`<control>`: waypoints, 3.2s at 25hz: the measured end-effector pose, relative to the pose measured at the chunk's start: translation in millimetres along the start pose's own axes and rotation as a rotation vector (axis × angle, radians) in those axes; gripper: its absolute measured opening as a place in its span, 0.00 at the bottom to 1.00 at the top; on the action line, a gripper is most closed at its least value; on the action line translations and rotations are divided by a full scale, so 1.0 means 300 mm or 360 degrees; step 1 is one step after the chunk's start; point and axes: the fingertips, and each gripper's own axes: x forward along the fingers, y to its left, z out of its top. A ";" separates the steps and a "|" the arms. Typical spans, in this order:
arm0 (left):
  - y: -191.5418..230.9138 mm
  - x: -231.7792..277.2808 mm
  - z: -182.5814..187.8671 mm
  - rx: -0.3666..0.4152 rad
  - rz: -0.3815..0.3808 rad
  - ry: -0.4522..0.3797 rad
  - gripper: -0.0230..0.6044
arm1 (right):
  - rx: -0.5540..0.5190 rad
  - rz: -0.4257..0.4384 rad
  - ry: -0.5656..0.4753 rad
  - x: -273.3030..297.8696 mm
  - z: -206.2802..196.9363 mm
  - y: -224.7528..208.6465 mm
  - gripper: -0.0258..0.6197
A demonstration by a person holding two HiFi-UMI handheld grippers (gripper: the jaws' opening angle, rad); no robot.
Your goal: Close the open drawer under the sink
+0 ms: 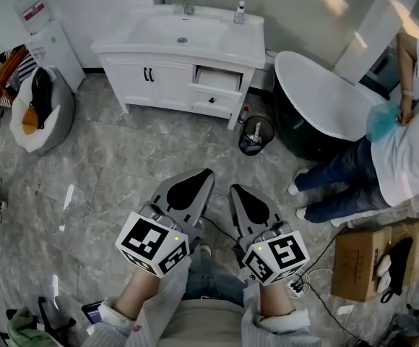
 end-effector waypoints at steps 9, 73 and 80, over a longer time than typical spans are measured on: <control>0.195 0.121 0.026 -0.0034 0.0017 0.0000 0.06 | 0.0024 -0.0035 0.0043 0.189 0.007 -0.093 0.05; 1.137 1.290 0.290 0.0006 0.0041 0.0029 0.06 | 0.0005 -0.0038 0.0141 1.432 0.341 -1.001 0.05; 1.186 1.317 0.285 0.0007 0.0061 0.0058 0.06 | 0.0002 -0.0029 0.0158 1.476 0.346 -1.012 0.05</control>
